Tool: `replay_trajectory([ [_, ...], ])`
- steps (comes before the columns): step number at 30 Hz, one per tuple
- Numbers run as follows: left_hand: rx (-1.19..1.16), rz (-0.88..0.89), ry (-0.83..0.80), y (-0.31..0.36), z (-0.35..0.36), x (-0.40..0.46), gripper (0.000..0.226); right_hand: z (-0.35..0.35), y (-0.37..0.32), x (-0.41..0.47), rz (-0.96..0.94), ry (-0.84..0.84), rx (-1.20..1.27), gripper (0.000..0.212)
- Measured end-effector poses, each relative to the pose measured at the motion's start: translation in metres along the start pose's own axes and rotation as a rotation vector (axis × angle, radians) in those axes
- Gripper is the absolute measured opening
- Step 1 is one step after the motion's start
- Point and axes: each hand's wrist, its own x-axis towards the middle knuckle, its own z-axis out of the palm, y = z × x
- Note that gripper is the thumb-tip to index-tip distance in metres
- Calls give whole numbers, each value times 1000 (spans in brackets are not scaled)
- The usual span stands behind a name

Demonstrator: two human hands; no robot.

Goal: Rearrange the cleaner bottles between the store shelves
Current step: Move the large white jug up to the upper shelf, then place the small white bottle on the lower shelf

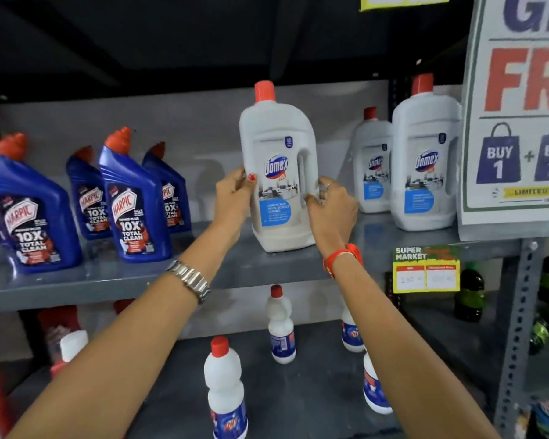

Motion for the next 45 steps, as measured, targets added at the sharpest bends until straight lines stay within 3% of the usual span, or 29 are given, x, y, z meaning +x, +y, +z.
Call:
replay_trajectory([
  [8,31,-20,-33,-7,-1,5,25,-3,9,3,75,-91,176,34],
  [11,111,-38,-28,2,-6,-1,41,-11,9,-6,98,-137,171,37],
  [14,164,48,24,4,-23,-32,60,-26,14,-32,4,-5,154,35],
  [17,118,201,91,-8,-45,-90,56,-37,22,-80,-121,136,313,27],
  [20,138,237,62,-35,-64,-147,50,-33,42,-138,-198,91,397,24],
  [22,155,189,15,-62,-77,-179,44,-19,65,-179,-180,-51,383,23],
  [26,183,-24,26,-120,-100,-215,39,15,117,-240,42,-336,254,23],
  [30,266,-339,21,-178,-115,-223,54,49,153,-283,334,-687,116,54],
  [33,296,-546,-39,-208,-119,-225,76,69,168,-306,408,-871,32,79],
  [37,278,-651,-144,-229,-119,-228,69,89,172,-324,473,-876,44,71],
  [40,323,-624,-122,-237,-115,-230,57,95,171,-330,499,-792,60,64],
  [45,339,-570,-134,-238,-97,-229,56,84,183,-323,508,-737,29,65],
])
